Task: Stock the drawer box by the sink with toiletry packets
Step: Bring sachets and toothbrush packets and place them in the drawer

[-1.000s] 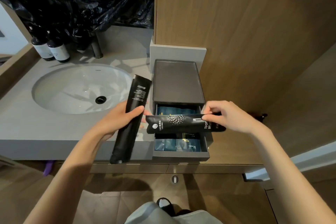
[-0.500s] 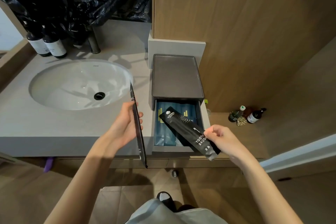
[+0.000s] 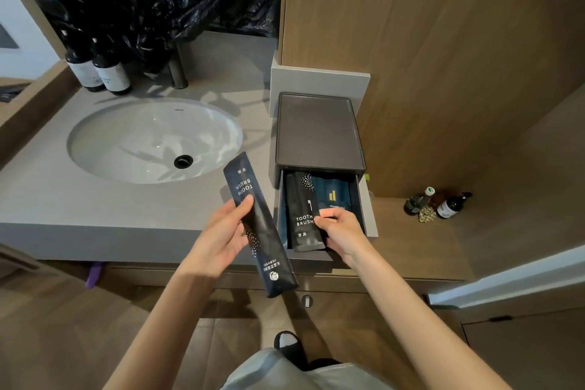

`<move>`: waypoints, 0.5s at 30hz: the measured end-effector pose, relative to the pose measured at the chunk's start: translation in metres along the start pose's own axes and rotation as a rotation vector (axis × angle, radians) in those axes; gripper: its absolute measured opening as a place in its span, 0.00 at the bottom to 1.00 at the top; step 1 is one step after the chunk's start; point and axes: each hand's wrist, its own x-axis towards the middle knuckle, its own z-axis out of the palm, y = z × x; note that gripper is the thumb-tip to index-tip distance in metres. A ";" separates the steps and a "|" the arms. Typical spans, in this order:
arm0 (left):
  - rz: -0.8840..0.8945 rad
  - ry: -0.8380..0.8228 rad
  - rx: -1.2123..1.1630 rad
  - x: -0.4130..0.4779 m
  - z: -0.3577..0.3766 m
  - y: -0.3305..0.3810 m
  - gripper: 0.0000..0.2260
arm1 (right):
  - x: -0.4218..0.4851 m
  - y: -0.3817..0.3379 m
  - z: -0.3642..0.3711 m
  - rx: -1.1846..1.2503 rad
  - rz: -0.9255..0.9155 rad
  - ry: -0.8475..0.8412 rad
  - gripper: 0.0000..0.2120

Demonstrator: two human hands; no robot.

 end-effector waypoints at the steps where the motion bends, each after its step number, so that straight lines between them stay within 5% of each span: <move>1: 0.009 0.006 0.005 -0.001 -0.001 0.000 0.08 | 0.002 -0.002 0.002 -0.038 -0.016 0.004 0.05; 11: 0.055 0.024 0.036 -0.003 -0.014 0.001 0.13 | 0.004 -0.005 0.013 -0.422 -0.302 0.048 0.05; 15: 0.061 0.035 0.058 -0.001 -0.015 0.001 0.12 | 0.007 -0.012 0.002 -0.737 -0.546 0.054 0.22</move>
